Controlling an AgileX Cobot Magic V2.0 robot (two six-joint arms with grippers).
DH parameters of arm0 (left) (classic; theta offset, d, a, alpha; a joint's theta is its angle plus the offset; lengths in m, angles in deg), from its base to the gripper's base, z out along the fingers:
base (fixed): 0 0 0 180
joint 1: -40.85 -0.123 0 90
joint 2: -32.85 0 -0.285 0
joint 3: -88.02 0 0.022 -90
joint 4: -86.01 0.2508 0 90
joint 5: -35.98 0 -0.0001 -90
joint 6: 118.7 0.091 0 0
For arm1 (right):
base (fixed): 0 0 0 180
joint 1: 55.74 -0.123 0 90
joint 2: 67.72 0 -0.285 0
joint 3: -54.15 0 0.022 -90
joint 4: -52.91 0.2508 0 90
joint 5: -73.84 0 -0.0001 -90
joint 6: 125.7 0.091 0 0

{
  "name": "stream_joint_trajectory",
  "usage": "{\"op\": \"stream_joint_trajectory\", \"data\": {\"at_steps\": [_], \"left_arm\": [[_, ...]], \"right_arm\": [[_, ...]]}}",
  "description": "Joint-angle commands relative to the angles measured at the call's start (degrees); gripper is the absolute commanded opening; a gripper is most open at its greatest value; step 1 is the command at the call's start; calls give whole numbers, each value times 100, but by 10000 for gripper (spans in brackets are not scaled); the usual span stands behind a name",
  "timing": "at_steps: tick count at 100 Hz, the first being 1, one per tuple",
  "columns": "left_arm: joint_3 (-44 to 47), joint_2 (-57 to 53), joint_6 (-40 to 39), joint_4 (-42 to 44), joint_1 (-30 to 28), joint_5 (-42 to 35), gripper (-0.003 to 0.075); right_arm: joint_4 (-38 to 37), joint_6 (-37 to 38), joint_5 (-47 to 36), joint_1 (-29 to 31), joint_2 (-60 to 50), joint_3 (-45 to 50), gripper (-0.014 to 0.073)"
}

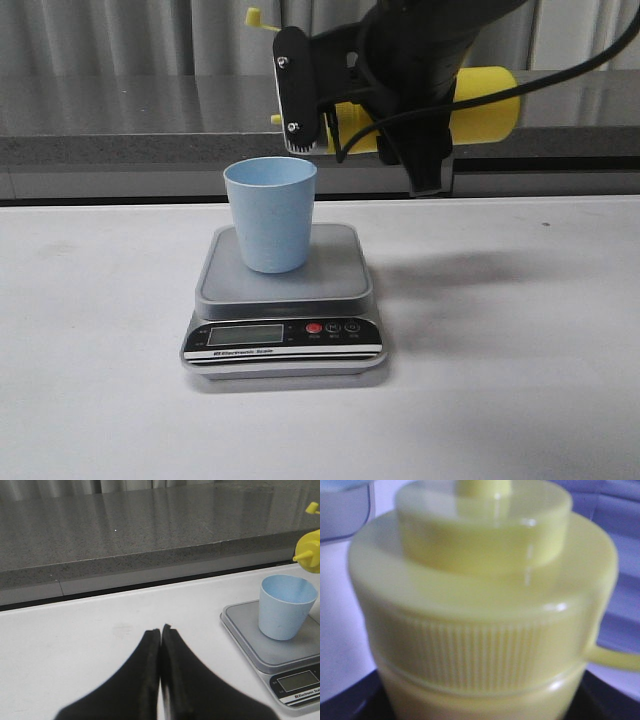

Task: Pour seasoning into cup on scale with both arms
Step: 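Hold the inverted bottle nozzle-down above the blue cup, then turn the bottle upright and lower it beside the scale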

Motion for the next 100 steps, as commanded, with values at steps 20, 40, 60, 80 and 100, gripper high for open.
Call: {"op": "stream_joint_trajectory", "data": {"at_steps": [20, 40, 60, 80, 100], "left_arm": [[-164, 26, 6, -20, -23, -479, -18], [-164, 26, 6, -20, -23, -479, -18], [-164, 26, 6, -20, -23, -479, -18], [-164, 26, 6, -20, -23, -479, -18], [-164, 26, 6, -20, -23, -479, -18]], "right_arm": [[2, 2371, 673, 173, -779, -172, 110], [519, 3362, 212, 671, -1327, -102, 110], [730, 4065, -605, 1148, -1805, 409, 110], [725, 4601, -1151, 1400, -2159, 922, 110], [733, 4907, -1930, 1694, -2506, 1295, 110]]}}
